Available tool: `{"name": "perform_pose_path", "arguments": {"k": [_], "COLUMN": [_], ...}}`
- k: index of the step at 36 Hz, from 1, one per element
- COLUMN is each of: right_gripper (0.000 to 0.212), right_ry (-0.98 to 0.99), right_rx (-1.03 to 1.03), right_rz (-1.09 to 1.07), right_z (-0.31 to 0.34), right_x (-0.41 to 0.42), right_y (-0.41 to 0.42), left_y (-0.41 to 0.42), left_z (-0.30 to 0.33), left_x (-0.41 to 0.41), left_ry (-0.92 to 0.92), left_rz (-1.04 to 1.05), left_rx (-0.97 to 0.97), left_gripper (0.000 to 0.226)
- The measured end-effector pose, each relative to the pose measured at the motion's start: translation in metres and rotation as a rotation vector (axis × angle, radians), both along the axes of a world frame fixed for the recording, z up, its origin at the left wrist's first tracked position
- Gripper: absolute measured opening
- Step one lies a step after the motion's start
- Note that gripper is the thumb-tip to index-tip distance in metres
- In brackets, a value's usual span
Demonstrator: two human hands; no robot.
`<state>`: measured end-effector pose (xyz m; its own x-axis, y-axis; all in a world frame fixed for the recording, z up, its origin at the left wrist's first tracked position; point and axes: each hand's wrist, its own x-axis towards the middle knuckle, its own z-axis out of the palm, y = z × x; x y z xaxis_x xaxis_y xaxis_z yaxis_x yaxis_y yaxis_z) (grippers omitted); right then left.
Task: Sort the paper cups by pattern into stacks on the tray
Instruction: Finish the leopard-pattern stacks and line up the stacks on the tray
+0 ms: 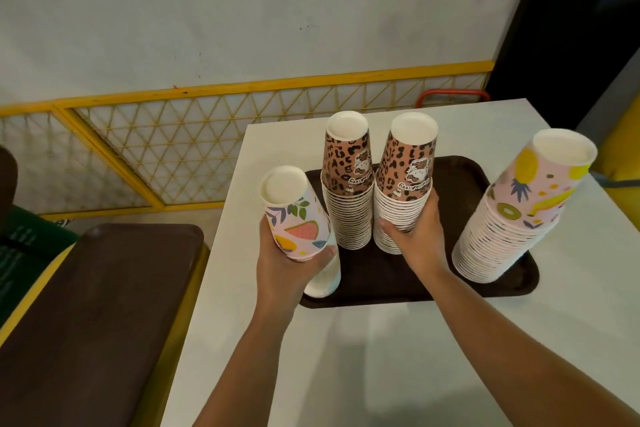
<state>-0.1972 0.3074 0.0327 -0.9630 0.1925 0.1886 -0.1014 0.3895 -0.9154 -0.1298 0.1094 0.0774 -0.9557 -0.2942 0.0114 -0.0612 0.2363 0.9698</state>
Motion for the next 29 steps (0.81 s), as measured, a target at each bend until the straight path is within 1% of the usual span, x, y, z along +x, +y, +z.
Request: {"name": "perform_pose_path", "arguments": {"k": [4,11,14,16,19,22,24,26,27,29], "right_gripper": [0.095,0.097,0.102,0.101,0.081,0.053,0.042,0.043,0.047,0.059], "right_ry": [-0.002,-0.035,-0.047,-0.019,0.162,0.426,0.612,0.728,0.738,0.687], "right_rx": [-0.004,0.014,0.02,0.07,0.215,0.346,0.444,0.494,0.472,0.36], "right_rz": [0.007,0.009,-0.013,-0.049,-0.079,-0.09,-0.176,-0.317,-0.385,-0.475], "right_z": [-0.001,-0.001,0.0,0.007,0.031,0.055,0.065,0.072,0.074,0.073], "right_x": [-0.013,-0.028,-0.024,-0.014,0.01,0.032,0.044,0.053,0.057,0.06], "right_y": [-0.002,-0.007,-0.005,0.0,0.01,0.025,0.039,0.053,0.06,0.073], "left_y": [0.001,0.007,0.012,0.018,0.028,0.039,0.047,0.055,0.06,0.069], "left_z": [-0.006,-0.006,-0.005,-0.004,-0.005,-0.005,-0.005,-0.005,-0.005,-0.004], "left_x": [-0.002,-0.004,-0.005,-0.006,-0.006,-0.006,-0.006,-0.007,-0.007,-0.009], "left_ry": [-0.03,-0.009,-0.002,-0.005,-0.02,-0.001,0.018,0.023,0.024,0.024], "left_rz": [0.001,-0.019,-0.044,-0.054,-0.073,-0.088,-0.097,-0.107,-0.115,-0.131], "left_rx": [-0.02,-0.004,0.006,0.015,0.01,-0.005,-0.028,-0.029,-0.028,-0.041], "left_gripper": [0.096,0.098,0.101,0.1,0.094,0.091,0.091,0.087,0.087,0.085]}}
